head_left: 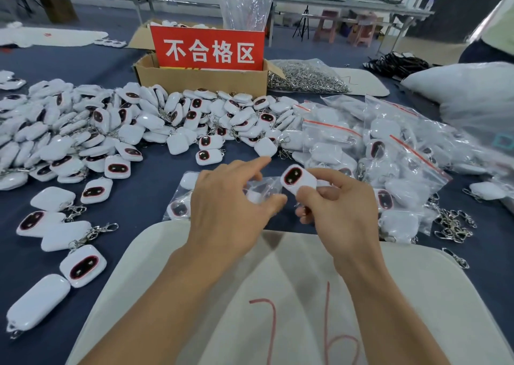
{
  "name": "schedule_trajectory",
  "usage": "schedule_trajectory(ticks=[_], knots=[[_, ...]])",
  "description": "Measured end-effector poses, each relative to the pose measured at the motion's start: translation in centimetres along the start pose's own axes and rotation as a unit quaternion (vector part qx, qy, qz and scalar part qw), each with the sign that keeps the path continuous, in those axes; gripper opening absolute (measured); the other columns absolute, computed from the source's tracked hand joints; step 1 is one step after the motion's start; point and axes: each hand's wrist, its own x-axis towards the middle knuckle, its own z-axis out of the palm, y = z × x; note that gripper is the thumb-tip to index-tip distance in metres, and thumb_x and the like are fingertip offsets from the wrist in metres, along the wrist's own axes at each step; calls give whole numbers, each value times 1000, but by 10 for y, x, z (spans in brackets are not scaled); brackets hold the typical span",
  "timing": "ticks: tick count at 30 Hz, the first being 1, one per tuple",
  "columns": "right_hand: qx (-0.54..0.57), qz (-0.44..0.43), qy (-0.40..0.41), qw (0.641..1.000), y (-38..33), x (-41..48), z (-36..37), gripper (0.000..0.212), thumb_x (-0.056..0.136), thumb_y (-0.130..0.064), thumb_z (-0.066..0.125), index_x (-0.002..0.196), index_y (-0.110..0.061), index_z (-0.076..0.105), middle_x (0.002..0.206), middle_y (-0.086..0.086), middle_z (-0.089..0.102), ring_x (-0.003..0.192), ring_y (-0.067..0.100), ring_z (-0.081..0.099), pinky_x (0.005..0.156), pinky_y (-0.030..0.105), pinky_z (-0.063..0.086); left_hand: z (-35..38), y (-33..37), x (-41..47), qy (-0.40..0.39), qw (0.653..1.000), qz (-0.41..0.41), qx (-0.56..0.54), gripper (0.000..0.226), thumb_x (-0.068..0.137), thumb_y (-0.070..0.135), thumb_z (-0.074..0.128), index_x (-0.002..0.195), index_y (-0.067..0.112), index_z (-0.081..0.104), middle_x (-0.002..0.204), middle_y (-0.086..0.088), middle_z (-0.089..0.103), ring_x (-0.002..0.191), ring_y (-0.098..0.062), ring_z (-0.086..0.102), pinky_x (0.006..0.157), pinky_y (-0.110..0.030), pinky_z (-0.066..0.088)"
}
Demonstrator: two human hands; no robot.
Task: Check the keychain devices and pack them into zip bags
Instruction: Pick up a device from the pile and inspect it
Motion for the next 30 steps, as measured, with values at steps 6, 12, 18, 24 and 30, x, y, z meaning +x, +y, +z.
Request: schedule_trajectory(ticks=[6, 12, 18, 24, 30], knots=[[-19, 76, -32, 996, 8, 1, 5, 19, 80, -4, 69, 94, -17, 66, 60, 7, 70, 47, 17, 58, 50, 28, 44, 1, -3, -1, 9, 998, -51, 24, 19, 81, 24, 66, 93, 32, 78, 78, 5, 67, 73, -24, 61, 71, -39, 50], [36, 63, -76, 994, 0, -2, 17, 21, 76, -8, 73, 93, -20, 77, 55, 8, 64, 47, 14, 53, 48, 19, 43, 2, -1, -3, 50, 995, -80, -10, 14, 87, 26, 64, 83, 24, 77, 77, 3, 66, 71, -16, 56, 69, -37, 46], [-29, 11, -124, 992, 1, -11, 31, 14, 94, -13, 69, 96, -23, 79, 67, 2, 74, 56, 11, 65, 57, 27, 53, -1, 4, -2, 27, 995, -66, -69, 23, 88, 39, 60, 92, 34, 82, 69, 5, 63, 72, -13, 58, 70, -32, 45], [-37, -36, -169, 984, -8, -7, 42, 52, 86, 9, 46, 96, -31, 77, 94, -10, 80, 67, 9, 72, 61, 18, 54, -6, -4, 3, 90, 988, -81, -99, 22, 94, 32, 62, 99, 27, 83, 78, 7, 75, 75, -11, 64, 75, -29, 46], [-250, -102, 14, 963, -25, 51, 52, 40, 83, 0, 50, 96, -26, 77, 93, -7, 79, 89, 14, 72, 82, 35, 59, -13, -22, 18, 152, 949, -215, -176, 18, 98, 30, 65, 93, 32, 81, 73, 29, 70, 80, 4, 64, 67, -5, 43]])
